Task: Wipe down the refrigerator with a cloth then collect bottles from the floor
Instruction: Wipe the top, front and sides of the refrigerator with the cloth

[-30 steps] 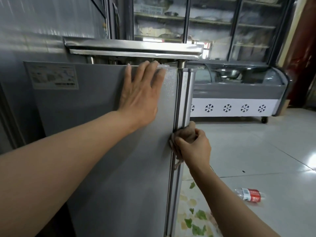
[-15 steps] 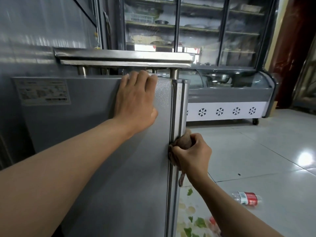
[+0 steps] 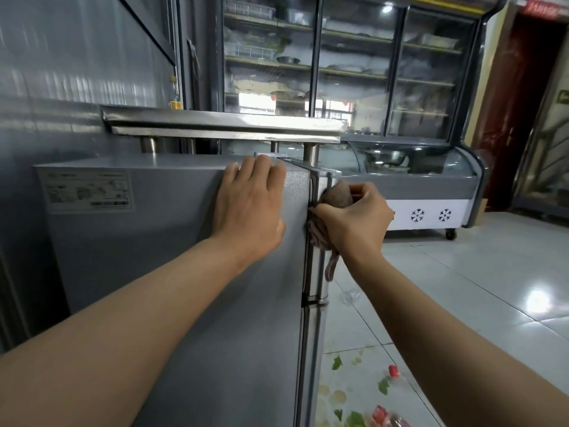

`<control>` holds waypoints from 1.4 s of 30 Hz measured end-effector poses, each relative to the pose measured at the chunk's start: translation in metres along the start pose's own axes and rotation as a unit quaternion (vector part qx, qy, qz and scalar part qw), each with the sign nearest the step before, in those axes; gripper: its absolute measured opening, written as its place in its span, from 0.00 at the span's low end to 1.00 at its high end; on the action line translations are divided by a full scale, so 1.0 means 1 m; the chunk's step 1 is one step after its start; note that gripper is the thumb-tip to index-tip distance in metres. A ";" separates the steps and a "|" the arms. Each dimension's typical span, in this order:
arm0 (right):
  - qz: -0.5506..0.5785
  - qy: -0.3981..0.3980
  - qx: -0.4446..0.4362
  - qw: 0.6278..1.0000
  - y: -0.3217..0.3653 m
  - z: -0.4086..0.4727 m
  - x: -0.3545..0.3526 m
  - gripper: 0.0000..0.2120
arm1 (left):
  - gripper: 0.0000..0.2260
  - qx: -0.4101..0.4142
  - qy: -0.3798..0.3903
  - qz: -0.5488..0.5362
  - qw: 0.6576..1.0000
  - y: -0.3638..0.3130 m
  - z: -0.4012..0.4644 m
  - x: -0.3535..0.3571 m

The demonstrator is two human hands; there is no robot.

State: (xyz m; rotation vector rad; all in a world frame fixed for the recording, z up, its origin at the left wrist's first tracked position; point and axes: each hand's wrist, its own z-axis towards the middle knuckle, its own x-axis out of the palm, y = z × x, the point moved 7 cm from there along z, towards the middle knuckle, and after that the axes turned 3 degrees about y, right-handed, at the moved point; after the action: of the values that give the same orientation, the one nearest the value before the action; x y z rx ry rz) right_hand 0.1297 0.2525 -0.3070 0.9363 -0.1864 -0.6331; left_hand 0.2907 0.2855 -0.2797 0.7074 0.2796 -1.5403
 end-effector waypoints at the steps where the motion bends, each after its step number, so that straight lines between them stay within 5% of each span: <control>1: 0.003 -0.004 -0.004 1.000 0.007 0.005 -0.001 0.18 | 0.24 0.000 0.004 0.001 1.000 0.000 0.000 -0.001; 10: 0.076 -0.072 -0.086 0.991 0.071 0.026 -0.024 0.06 | 0.24 0.014 0.026 0.013 0.999 -0.001 0.000 -0.003; 16: 0.037 0.021 -0.049 0.998 0.052 0.020 -0.016 0.08 | 0.23 0.028 0.046 -0.023 0.998 0.010 0.001 -0.007; 23: 0.023 0.127 0.026 0.991 0.049 0.029 -0.006 0.14 | 0.11 0.028 0.122 -0.130 0.984 0.026 0.037 -0.020; 26: 0.029 0.177 0.079 0.981 0.053 0.032 -0.004 0.13 | 0.11 0.008 0.215 -0.175 0.961 0.031 0.053 -0.019; 31: -0.116 0.273 0.128 0.947 0.070 0.055 -0.013 0.09 | 0.12 -0.006 0.396 -0.178 0.901 0.040 0.072 -0.027; 36: -0.195 0.370 0.151 0.896 0.113 0.079 -0.033 0.08 | 0.14 0.003 0.465 -0.186 0.866 0.052 0.105 -0.061; 42: -0.256 0.379 0.163 0.874 0.182 0.119 -0.083 0.11 | 0.13 0.006 0.520 -0.208 0.828 0.051 0.158 -0.126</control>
State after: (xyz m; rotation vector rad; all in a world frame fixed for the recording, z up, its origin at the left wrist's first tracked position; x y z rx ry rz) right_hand 0.0911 0.2962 -0.0817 1.5197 0.7037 -0.6767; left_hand 0.2924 0.2906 -0.0712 1.5395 1.3131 -1.4017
